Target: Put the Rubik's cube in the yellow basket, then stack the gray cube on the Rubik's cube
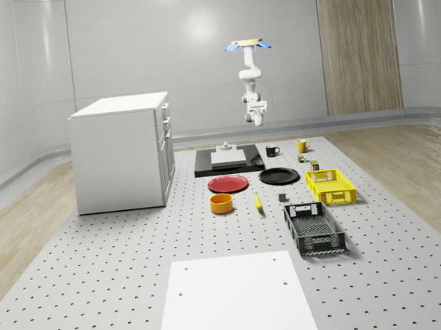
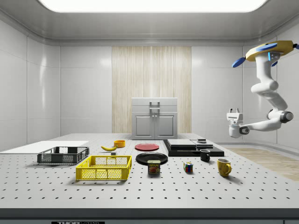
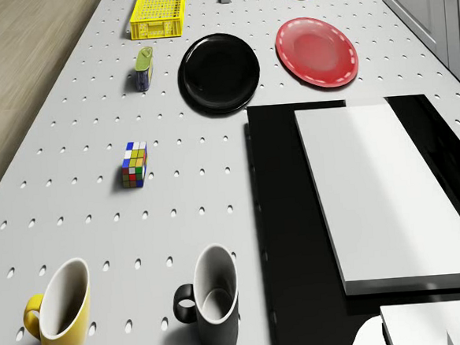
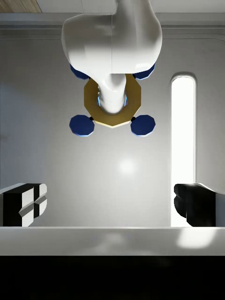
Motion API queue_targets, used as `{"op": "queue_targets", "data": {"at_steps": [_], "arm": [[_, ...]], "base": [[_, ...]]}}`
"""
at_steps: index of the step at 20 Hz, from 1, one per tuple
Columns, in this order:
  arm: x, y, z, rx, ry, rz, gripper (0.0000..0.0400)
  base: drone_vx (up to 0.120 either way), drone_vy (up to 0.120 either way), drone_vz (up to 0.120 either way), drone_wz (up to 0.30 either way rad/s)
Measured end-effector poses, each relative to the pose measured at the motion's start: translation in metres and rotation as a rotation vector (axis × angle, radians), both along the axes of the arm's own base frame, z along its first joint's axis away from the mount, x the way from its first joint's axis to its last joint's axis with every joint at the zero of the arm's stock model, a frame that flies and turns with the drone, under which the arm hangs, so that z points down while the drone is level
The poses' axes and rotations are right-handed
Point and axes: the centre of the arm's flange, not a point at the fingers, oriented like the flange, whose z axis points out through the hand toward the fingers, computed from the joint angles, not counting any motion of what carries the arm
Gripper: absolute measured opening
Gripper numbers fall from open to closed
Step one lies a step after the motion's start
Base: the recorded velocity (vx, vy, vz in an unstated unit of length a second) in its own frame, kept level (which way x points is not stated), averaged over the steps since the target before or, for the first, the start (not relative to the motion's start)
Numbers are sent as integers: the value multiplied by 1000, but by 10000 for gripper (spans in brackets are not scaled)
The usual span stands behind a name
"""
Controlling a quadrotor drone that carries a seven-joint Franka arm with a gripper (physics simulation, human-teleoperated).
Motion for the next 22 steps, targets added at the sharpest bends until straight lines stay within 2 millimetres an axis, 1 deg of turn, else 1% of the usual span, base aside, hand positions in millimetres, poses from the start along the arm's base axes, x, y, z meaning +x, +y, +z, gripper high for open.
{"op": "queue_targets", "data": {"at_steps": [4,8,22], "arm": [[1,0,15,0,-3,0,400],[2,0,22,0,-6,0,400],[1,0,27,-1,-17,0,400]], "base": [[120,0,0,0],[120,0,0,0],[120,0,0,0]]}}
